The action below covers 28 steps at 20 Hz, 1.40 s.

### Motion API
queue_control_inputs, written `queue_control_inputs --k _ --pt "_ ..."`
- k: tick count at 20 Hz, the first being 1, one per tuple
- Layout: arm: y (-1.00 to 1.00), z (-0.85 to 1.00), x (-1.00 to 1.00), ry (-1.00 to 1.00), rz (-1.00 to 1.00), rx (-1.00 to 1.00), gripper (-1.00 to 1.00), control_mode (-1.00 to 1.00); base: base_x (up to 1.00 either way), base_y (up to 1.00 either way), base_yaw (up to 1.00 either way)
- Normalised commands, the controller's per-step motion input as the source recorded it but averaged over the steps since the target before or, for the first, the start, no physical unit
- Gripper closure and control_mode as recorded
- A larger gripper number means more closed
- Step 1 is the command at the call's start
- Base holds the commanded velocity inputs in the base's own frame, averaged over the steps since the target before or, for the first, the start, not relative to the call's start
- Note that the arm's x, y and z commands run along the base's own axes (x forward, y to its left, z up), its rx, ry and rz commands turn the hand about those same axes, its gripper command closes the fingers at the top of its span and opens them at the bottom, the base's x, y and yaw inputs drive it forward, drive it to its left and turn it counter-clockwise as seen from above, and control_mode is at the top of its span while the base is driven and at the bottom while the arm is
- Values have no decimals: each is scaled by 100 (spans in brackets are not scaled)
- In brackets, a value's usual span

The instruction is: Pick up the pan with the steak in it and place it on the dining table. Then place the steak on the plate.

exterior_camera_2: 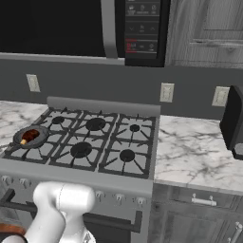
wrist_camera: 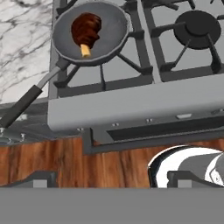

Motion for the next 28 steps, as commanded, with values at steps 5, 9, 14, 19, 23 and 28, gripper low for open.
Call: queue_control_inputs --k 5,9,14,19,23,28 --pt "98 -40 19 2 -12 0 -100 -100 0 0 0" --pt "92 -38 32 0 -14 0 -100 -100 0 0 0" --pt "80 -28 48 0 -16 0 -100 -100 0 0 0" --pt "70 -5 60 0 -20 0 -100 -100 0 0 0" --pt "31 -11 55 0 -12 -1 -100 -100 0 0 0" --pt "0 -3 7 2 0 0 -100 -100 0 0 0"
